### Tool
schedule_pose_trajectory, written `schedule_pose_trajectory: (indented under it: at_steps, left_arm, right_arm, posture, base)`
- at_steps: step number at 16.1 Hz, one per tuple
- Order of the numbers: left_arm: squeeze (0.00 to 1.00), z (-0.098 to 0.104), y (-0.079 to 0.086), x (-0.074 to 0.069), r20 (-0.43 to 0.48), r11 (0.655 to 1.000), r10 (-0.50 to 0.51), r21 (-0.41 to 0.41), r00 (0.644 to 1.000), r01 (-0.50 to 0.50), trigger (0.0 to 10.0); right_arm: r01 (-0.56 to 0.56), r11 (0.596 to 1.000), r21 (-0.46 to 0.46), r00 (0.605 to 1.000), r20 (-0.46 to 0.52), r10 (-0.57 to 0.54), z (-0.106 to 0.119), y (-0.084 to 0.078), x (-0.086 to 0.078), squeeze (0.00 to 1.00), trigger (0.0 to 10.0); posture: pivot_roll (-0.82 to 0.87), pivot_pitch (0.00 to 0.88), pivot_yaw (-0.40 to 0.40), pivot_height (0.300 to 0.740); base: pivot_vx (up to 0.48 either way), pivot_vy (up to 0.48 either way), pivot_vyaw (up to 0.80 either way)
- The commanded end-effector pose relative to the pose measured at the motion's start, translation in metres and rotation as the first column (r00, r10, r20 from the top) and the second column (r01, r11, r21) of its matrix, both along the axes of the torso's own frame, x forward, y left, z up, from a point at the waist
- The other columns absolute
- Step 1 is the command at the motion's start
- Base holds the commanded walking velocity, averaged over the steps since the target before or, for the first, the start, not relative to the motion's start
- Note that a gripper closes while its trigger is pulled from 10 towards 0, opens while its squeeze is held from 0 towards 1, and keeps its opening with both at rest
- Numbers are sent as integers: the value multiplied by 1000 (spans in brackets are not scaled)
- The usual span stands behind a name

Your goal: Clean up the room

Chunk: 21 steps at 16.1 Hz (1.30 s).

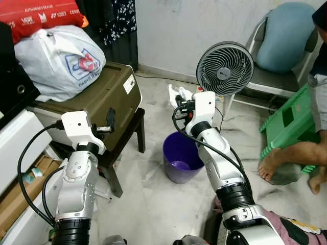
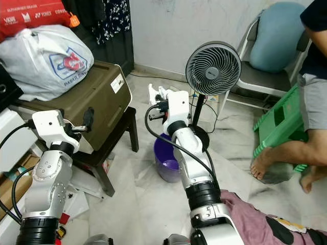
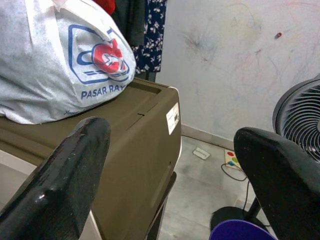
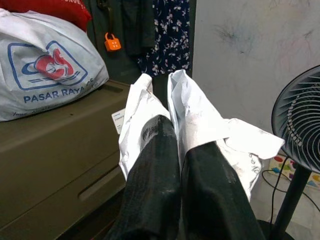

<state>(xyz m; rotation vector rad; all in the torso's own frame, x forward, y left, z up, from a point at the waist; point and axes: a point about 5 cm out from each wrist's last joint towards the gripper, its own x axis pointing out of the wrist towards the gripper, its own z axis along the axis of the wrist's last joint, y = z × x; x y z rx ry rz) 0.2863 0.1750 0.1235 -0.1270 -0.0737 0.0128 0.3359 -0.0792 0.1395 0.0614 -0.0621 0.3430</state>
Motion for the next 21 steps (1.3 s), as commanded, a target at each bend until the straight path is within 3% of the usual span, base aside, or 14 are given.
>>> schedule_pose_trajectory:
  at_steps: [1, 9, 18, 21]
  left_arm:
    - [0, 2, -1, 0, 5, 1000, -9, 6, 1000, 9, 10000]
    - [0, 2, -1, 1, 9, 1000, -16, 8, 1000, 16, 10000]
    - [0, 2, -2, 1, 8, 1000, -21, 13, 1000, 21, 10000]
    - [0, 2, -2, 0, 8, 1000, -18, 13, 1000, 18, 10000]
  right_arm:
    - [-2, 1000, -1, 1000, 2, 2, 2, 0, 2, 0, 10000]
    - [-2, 1000, -1, 1000, 2, 2, 2, 0, 2, 0, 10000]
    - [-14, 1000, -14, 1000, 26, 14, 4, 1, 2, 0, 10000]
    - [-21, 1000, -20, 999, 39, 22, 4, 3, 1, 0, 10000]
  posture:
    - [-38, 0, -26, 740]
    - [-36, 0, -28, 740]
    - [-36, 0, -27, 740]
    - [-36, 0, -26, 740]
  base:
    - [0, 0, 0]
    - [295, 0, -479]
    - [299, 0, 0]
    - [299, 0, 690]
